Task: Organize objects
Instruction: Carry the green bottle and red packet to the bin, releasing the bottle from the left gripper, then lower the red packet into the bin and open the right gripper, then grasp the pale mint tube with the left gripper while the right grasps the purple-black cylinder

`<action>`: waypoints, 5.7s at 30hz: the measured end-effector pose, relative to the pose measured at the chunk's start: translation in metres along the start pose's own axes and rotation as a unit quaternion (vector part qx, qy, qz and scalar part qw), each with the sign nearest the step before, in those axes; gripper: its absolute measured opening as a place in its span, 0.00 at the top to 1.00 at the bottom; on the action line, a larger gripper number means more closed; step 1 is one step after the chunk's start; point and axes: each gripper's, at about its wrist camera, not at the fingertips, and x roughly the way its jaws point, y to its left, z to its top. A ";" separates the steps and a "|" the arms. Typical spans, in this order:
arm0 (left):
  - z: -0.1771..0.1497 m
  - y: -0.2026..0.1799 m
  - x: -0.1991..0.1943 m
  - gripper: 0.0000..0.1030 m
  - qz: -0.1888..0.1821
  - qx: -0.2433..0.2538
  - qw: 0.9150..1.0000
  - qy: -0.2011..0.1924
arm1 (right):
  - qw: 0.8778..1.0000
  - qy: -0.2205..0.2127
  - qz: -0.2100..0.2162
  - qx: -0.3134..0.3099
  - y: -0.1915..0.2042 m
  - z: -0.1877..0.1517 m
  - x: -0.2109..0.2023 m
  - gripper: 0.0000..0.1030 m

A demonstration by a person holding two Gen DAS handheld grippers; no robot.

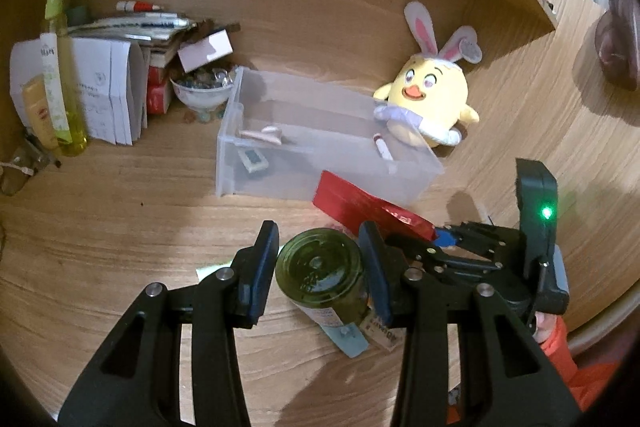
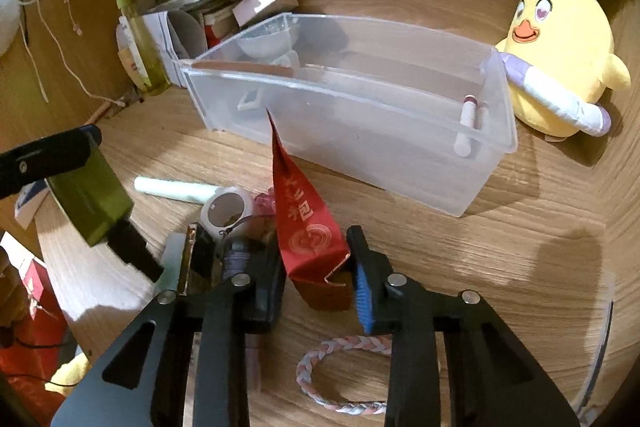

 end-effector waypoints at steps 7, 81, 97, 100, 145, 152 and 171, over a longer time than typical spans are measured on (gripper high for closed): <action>0.013 -0.002 -0.006 0.60 0.001 -0.006 1.000 -0.020 | 0.999 -0.039 -0.007 0.002 -0.002 -0.001 -0.033 0.76; 0.093 0.020 0.120 0.60 0.044 -0.023 0.998 0.028 | 0.997 -0.062 -0.053 -0.011 -0.038 0.091 0.016 0.76; 0.094 0.013 0.093 0.39 0.055 -0.008 0.998 0.003 | 0.995 -0.036 -0.085 -0.029 -0.036 0.088 0.030 0.75; 0.092 0.014 0.087 0.35 0.059 -0.007 0.998 -0.003 | 0.995 -0.036 -0.090 -0.037 -0.032 0.087 0.028 0.71; -0.007 0.040 0.086 0.08 0.096 0.032 0.988 0.115 | 0.999 -0.012 -0.015 -0.030 0.008 0.009 -0.014 0.20; -0.011 0.036 0.102 0.10 0.081 0.046 0.986 0.137 | 0.999 0.011 0.000 -0.030 0.012 -0.006 -0.007 0.22; -0.018 0.031 0.090 0.77 0.074 0.066 0.986 0.130 | 0.998 0.035 0.018 -0.041 0.023 -0.016 0.006 0.75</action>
